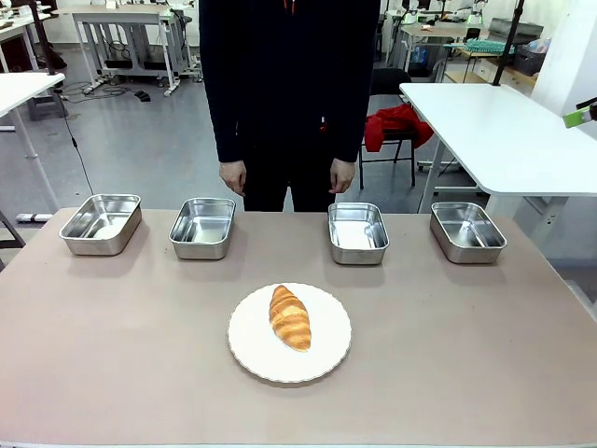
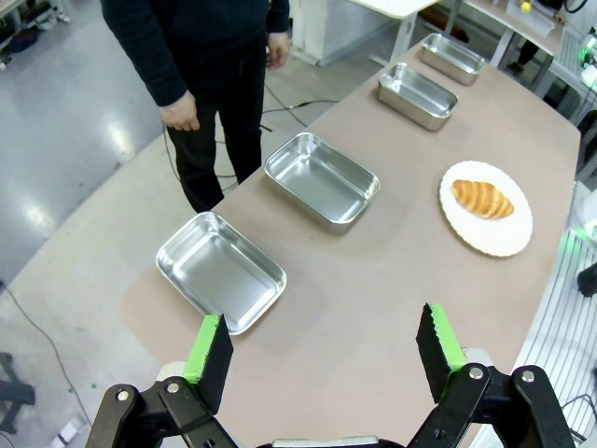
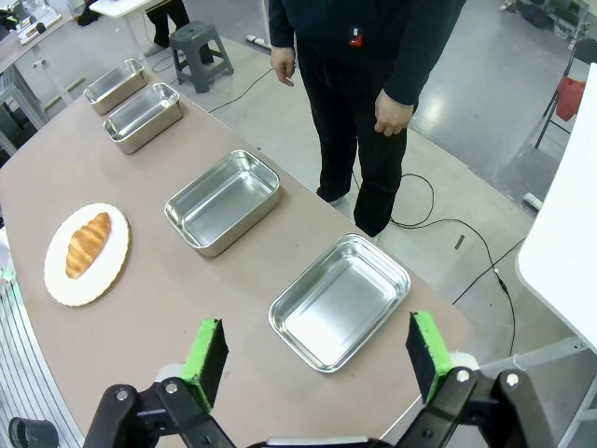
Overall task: Place the bread in the container.
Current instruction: Place the Butter Roll into the Airtight Container indicated by the human.
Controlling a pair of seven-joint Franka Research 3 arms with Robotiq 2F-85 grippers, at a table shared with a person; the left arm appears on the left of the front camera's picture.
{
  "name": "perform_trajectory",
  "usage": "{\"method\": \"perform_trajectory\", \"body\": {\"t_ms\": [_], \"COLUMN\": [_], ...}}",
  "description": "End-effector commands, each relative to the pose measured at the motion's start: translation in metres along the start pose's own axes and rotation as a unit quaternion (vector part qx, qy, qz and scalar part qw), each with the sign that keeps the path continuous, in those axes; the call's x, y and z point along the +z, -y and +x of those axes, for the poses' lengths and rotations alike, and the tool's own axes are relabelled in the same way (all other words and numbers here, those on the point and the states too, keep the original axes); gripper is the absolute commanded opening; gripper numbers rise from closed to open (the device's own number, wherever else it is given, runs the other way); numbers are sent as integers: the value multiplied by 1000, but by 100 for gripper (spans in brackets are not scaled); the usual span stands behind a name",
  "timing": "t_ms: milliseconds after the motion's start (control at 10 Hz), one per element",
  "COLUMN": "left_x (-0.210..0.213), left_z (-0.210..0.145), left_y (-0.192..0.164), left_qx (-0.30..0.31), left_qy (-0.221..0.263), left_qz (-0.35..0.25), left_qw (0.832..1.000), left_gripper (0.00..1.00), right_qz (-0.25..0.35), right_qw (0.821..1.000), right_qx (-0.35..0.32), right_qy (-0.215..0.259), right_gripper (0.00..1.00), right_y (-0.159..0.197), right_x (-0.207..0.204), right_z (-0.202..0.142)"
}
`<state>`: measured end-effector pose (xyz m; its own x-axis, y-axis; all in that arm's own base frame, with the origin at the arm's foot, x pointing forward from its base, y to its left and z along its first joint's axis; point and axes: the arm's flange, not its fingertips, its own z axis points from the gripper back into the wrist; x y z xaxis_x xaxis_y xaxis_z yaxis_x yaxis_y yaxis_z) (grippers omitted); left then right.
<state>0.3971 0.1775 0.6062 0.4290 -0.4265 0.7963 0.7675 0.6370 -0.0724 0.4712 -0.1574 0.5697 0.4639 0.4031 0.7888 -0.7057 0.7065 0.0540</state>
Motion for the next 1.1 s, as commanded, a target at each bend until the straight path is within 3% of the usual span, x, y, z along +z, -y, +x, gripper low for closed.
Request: {"method": "perform_trajectory", "body": {"t_ms": [0, 1000], "left_x": [1, 1], "left_z": [0, 0], "left_y": [0, 0], "left_qx": [-3, -3], "left_qy": [1, 1], "left_qz": [1, 1], "left_qw": [1000, 1000], "left_gripper": [100, 100], "right_qz": [1, 1], "right_qw": [1000, 1000], "right_qx": [1, 1], "right_qy": [2, 2], "right_gripper": [100, 100], "right_y": [-1, -1], "right_x": [0, 0], "right_z": [0, 0]}}
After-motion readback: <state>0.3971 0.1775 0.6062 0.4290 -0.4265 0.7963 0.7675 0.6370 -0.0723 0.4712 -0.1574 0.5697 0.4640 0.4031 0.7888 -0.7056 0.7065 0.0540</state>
